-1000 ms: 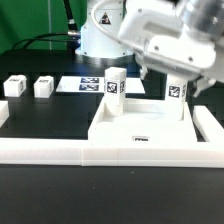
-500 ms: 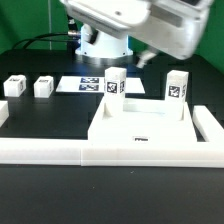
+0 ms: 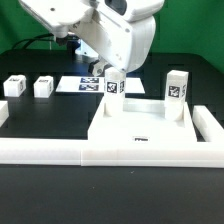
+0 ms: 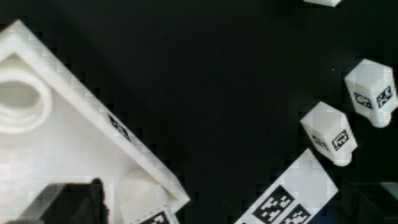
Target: Assemble square table
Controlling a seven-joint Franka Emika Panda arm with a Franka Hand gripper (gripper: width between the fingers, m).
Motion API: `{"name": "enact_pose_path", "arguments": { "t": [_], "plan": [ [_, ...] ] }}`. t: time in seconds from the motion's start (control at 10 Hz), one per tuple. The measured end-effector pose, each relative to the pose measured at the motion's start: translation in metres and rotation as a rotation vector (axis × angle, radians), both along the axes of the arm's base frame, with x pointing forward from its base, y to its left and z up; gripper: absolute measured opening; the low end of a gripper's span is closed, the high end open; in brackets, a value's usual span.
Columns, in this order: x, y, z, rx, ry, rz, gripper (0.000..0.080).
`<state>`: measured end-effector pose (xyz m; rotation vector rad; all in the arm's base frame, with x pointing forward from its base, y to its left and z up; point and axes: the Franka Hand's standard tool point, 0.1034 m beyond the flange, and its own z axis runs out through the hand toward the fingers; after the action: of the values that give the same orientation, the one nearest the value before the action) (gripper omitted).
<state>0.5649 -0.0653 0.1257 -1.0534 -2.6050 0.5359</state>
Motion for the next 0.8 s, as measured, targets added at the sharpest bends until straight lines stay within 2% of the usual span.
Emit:
{"name": "enact_pose_path", "arguments": {
  "t": [0.3, 0.4, 0.5, 0.6, 0.7, 0.8],
  "plan": [
    [-0.002, -0.002, 0.0, -0.077, -0.046, -0.199, 0.0649],
    [-0.014, -0.014, 0.004, -0.103, -0.056, -0.339, 0.0649],
    [-0.025, -0.028, 0.004, -0.112, -0.065, -0.438, 0.0649],
    [-0.036, -0.041, -0.001, -0.158, -0.069, -0.561, 0.0649],
    [-0.047, -0.049, -0.009, -0.234, -0.045, -0.682, 0.0649],
    [-0.059, -0.049, -0.012, -0.351, 0.028, -0.818, 0.0649]
  ]
}}
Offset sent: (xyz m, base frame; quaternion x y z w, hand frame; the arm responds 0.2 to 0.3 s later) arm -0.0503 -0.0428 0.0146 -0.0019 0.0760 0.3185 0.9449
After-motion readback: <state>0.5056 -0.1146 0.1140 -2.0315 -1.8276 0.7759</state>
